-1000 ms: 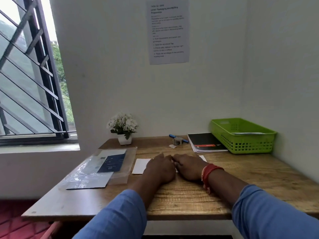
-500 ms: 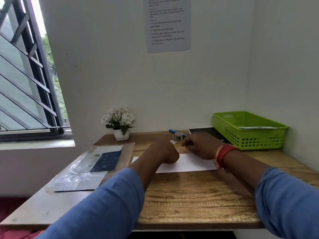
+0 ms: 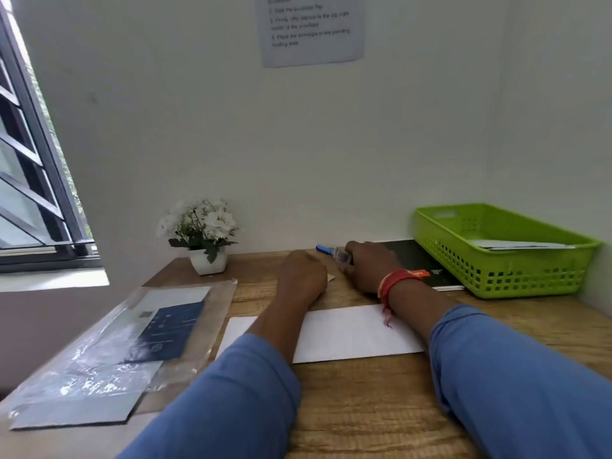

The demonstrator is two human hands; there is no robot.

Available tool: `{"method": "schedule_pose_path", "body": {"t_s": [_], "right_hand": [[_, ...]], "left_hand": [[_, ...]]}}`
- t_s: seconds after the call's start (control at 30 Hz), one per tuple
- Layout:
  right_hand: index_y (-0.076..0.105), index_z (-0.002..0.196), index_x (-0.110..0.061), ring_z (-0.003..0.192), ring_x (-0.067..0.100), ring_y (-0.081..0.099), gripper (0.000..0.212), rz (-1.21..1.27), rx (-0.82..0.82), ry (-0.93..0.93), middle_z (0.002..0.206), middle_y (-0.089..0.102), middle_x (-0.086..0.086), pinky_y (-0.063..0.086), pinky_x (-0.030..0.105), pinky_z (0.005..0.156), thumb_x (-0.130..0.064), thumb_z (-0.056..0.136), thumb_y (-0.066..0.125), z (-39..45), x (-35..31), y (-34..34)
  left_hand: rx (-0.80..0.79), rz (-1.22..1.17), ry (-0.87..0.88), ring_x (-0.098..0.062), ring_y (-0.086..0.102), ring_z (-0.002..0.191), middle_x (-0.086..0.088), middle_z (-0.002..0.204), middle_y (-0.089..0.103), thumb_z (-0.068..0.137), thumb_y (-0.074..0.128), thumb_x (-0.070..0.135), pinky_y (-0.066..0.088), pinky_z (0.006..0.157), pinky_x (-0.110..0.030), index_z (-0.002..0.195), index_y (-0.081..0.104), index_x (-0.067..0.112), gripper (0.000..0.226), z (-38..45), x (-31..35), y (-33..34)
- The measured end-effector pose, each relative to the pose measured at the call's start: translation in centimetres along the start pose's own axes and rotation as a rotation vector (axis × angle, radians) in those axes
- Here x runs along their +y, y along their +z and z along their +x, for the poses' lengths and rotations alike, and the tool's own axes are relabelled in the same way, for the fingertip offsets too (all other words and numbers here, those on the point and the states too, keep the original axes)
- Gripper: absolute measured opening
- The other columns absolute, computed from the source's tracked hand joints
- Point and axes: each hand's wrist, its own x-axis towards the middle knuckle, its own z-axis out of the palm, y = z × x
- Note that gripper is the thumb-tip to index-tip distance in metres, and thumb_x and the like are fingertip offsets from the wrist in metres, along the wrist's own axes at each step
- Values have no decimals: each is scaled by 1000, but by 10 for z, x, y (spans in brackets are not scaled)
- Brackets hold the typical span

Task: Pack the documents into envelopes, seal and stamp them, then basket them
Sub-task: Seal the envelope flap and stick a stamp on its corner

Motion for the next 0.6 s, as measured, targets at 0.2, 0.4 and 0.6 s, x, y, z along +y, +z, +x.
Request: {"method": "schedule_pose_path", "body": {"t_s": [0.2,0.4,0.6], "right_hand": [[58,90,-27,84,18,54,9,285,32,-129,94,63,-1,36,28,70,-33,91,65,-18,-1,-15],[67,94,-22,81,15,54,10,423,49,-170,89,61,-4,31,15,59,-29,89,71,-31,-5,-22],[66,78,-28,64,3,51,21,541,35,-178,70,59,-11,34,21,57,-39,96,62,-35,-5,-22]], "left_hand": [[56,-219,20,-23,72,75,-3,89,69,88,56,10,62,74,-46,124,56,24,39,-5,-1,-6],[37,-132,179,-15,71,94,6,110,73,94,61,19,58,91,-42,120,69,27,28,-13,-1,-9],[92,-114,256,-14,69,88,7,101,73,97,62,22,57,88,-37,108,72,24,15,-14,-1,-10]]}}
